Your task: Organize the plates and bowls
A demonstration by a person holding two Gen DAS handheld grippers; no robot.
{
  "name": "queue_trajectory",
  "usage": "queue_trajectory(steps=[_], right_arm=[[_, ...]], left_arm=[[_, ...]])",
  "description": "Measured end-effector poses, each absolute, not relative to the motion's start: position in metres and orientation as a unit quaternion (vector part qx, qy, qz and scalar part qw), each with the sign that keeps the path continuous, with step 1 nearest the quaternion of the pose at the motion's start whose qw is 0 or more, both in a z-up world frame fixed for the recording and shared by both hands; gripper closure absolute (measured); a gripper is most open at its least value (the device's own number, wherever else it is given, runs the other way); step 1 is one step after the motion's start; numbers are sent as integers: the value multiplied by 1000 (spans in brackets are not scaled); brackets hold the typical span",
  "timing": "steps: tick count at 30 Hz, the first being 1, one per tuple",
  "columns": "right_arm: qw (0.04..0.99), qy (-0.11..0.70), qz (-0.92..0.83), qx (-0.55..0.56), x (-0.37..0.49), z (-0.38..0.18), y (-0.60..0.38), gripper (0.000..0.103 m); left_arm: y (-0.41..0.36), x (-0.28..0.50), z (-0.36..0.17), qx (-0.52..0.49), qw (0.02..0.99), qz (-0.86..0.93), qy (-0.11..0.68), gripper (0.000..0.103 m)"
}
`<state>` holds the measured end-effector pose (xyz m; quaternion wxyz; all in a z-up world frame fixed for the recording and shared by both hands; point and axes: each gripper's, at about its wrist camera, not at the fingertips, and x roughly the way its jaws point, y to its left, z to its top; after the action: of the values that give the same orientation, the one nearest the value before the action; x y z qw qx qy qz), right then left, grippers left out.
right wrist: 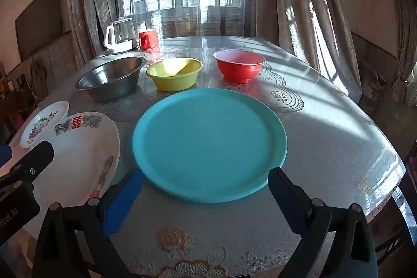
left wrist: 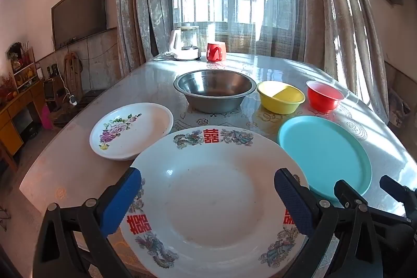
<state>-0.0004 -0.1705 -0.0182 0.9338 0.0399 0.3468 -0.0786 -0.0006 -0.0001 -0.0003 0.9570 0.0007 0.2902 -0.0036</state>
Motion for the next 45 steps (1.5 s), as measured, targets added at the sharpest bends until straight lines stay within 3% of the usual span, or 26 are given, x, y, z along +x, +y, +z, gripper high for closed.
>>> queue_trajectory(steps=[45], right_arm=[[934,344,-51,79,-2,-13,-169,4]], left_arm=[[2,-4,4,11,954,0,300,0]])
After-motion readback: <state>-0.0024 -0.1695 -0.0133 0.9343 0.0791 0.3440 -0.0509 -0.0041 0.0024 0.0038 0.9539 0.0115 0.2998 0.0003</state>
